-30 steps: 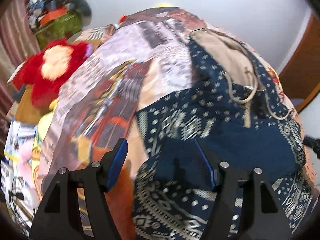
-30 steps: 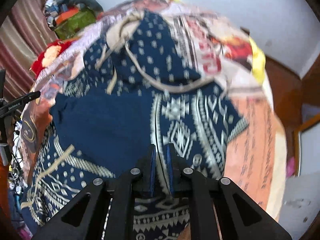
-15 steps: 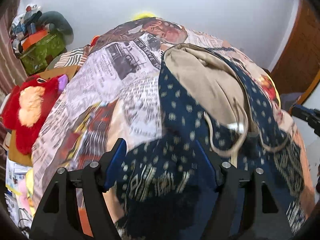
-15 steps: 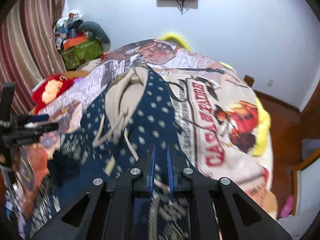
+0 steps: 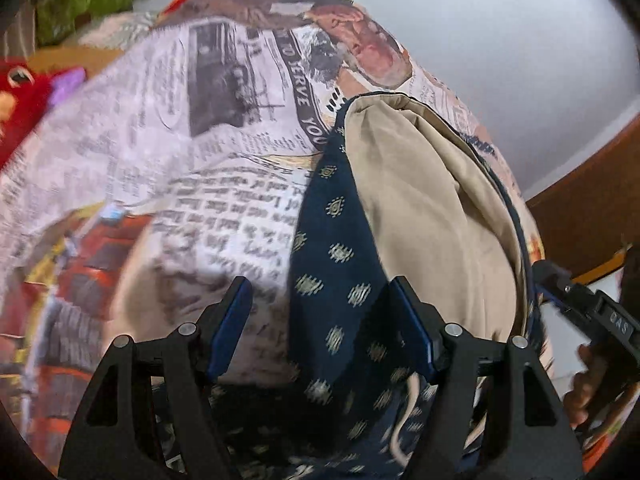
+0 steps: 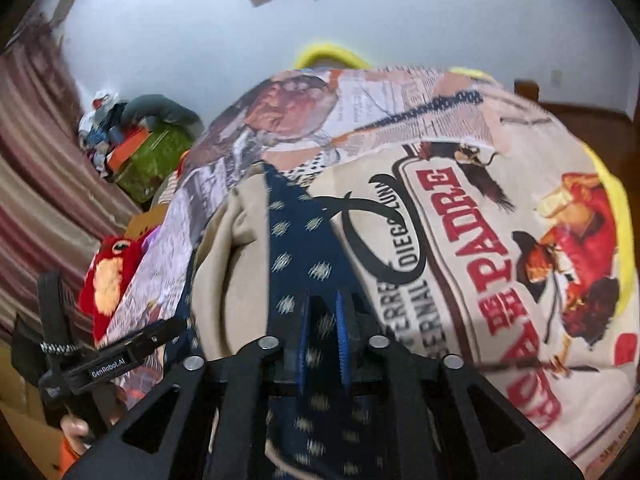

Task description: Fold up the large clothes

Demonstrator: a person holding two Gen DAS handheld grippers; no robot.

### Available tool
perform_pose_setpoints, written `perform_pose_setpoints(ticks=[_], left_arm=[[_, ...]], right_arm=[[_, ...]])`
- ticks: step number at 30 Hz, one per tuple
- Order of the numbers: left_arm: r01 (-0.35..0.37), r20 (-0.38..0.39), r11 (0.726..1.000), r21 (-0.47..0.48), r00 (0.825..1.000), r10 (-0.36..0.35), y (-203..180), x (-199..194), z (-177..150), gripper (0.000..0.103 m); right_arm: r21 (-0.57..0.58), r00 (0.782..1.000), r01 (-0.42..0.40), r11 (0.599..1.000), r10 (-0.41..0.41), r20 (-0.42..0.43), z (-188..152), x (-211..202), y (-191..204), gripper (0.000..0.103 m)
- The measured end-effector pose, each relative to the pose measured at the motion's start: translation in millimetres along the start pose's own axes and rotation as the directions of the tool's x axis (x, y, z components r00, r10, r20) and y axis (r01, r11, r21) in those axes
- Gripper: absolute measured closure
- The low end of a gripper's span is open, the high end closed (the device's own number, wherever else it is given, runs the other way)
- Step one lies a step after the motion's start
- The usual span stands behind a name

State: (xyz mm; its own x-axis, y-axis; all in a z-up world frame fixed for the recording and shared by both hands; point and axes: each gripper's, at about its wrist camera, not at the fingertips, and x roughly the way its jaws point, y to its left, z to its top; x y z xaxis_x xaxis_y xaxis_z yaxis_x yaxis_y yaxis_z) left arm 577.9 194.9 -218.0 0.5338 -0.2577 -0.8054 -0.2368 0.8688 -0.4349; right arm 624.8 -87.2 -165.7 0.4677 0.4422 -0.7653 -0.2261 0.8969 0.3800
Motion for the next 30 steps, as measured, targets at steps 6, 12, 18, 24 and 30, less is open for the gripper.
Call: perform_pose_setpoints(ticks=[6, 12, 18, 24, 30], left_arm=[[-0.028, 0.031, 0.999, 0.018, 0.999, 0.028, -13.4, 11.3, 1.8, 0.034], [-0.064, 0.059, 0.994, 0.093, 0.997, 0.059, -30.4, 6.3, 2.7, 0.084], [-0.091, 0.117, 0.972, 0.215, 0.991, 0.067, -52.4, -19.1, -5.8, 0.092], [0.017, 0.117, 0.957, 0.291, 0.992, -0.053, -65.5, -81.4, -31.3, 0.092], [0.054, 0.033, 0.911, 0.409, 0.997, -0.074, -67.0, -121.7, -99.9, 0.092]], right_arm=[[0.02, 0.995, -0.098, 0.995, 0.098, -0.011, 3.4, 20.9, -8.3, 0.019], [-0.199, 0.996, 0.072, 0.977, -0.079, -0.027, -6.4, 41.1, 24.1, 0.023], [-0.217, 0.998, 0.063, 0.974, -0.065, -0.002, -10.8, 32.3, 34.0, 0.082], [-0.197, 0.999, -0.01, 0.98, 0.019, 0.048, -29.4, -17.8, 33.0, 0.088], [-0.255, 0.997, -0.058, 0.965, 0.07, 0.038, -87.8, -80.2, 39.4, 0.088]])
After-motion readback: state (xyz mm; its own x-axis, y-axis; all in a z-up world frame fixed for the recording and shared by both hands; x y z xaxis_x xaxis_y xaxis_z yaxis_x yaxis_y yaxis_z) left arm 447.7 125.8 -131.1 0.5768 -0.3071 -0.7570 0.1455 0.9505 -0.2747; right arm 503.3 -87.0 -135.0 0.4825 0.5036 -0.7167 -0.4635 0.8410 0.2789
